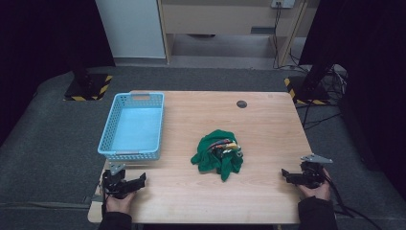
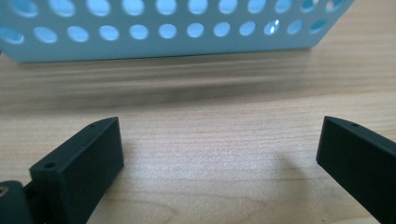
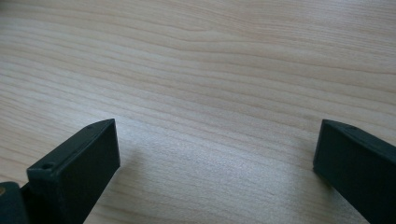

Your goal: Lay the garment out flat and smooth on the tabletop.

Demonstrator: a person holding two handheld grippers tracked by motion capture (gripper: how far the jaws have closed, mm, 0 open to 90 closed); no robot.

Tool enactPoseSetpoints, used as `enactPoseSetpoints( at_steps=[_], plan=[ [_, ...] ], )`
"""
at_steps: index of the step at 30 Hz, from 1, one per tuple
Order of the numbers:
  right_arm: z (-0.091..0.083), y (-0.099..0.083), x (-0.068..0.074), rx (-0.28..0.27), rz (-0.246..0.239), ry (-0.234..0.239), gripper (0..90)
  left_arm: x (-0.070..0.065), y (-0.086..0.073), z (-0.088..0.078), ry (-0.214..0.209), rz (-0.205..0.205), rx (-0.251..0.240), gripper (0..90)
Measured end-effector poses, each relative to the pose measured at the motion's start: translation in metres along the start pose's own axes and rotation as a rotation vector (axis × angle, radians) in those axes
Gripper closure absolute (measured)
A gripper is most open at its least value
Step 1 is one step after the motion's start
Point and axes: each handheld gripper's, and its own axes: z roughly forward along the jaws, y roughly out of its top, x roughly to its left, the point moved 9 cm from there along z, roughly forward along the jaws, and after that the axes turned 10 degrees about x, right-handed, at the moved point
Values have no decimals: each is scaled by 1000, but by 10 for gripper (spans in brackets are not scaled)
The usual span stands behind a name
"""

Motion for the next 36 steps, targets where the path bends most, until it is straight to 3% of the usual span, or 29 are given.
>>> enactPoseSetpoints(
  at_steps=[1,2,6,11,19,28,36],
  plan=[
    [0,0,0,0,0,0,4,0,0,0,0,0,0,0],
    [-4,3,2,-16,9,7,5,-5,1,4,48,35,24,0],
    [-15,9,3,-51,14,-2,16,-13,4,7,45,49,26,0],
    [-26,14,4,-96,27,10,33,-13,4,7,44,50,26,0],
    [-37,28,11,-125,15,23,35,-13,4,7,42,54,26,0],
    [-54,53,22,-183,0,45,32,-23,8,10,14,93,28,0],
    [-63,74,26,-231,-4,65,39,-26,8,11,20,83,27,0]
  ],
)
